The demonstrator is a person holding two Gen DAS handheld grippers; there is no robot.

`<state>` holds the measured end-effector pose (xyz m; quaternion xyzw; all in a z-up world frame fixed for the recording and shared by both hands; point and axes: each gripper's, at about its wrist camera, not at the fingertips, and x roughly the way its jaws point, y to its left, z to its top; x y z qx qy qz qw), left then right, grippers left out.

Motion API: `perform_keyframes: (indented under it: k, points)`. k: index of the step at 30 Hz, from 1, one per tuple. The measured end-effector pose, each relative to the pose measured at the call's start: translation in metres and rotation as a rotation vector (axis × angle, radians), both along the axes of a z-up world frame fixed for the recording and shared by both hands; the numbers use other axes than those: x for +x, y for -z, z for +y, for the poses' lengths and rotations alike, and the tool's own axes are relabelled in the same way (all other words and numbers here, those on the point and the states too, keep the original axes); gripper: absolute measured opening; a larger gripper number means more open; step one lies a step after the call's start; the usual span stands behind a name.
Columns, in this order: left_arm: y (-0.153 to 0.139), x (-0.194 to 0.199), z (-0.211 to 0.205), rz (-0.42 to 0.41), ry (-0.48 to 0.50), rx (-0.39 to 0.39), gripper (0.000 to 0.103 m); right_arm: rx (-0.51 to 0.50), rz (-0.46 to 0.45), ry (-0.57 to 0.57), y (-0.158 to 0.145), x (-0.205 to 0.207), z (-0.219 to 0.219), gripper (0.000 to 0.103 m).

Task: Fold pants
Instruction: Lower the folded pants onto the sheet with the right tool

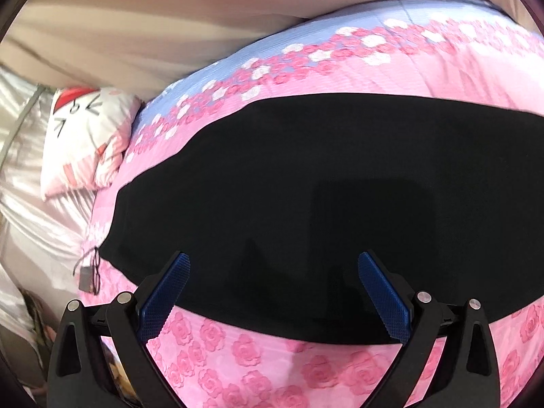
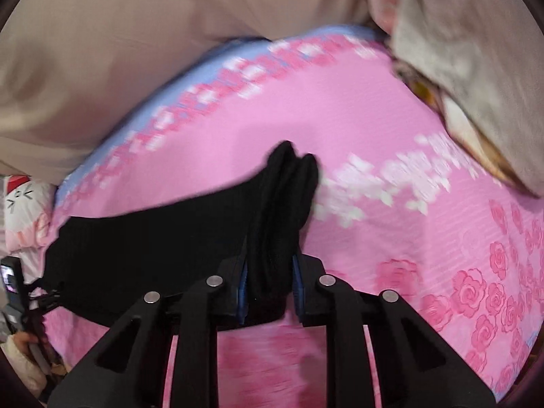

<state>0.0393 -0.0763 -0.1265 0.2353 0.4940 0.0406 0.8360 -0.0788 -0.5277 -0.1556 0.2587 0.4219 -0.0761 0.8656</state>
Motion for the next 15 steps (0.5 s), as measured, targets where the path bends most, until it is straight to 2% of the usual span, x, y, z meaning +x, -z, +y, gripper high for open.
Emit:
perform_keyframes:
  k: [4, 8, 11, 15]
  points:
    - [-0.011, 0.003, 0.032, -0.013, -0.041, -0.058, 0.098, 0.003, -0.042, -0.097, -0.041, 0.025, 0.052, 0.019]
    - [-0.022, 0.007, 0.072, -0.031, -0.074, -0.087, 0.098, 0.004, -0.08, -0.223, -0.071, 0.066, 0.124, 0.019]
    - [-0.026, 0.016, 0.107, -0.034, -0.108, -0.109, 0.098, 0.007, -0.095, -0.324, -0.082, 0.101, 0.186, 0.019]
    - [-0.029, 0.029, 0.159, -0.035, -0.166, -0.133, 0.098, 0.038, -0.094, -0.442, -0.079, 0.15, 0.271, 0.019]
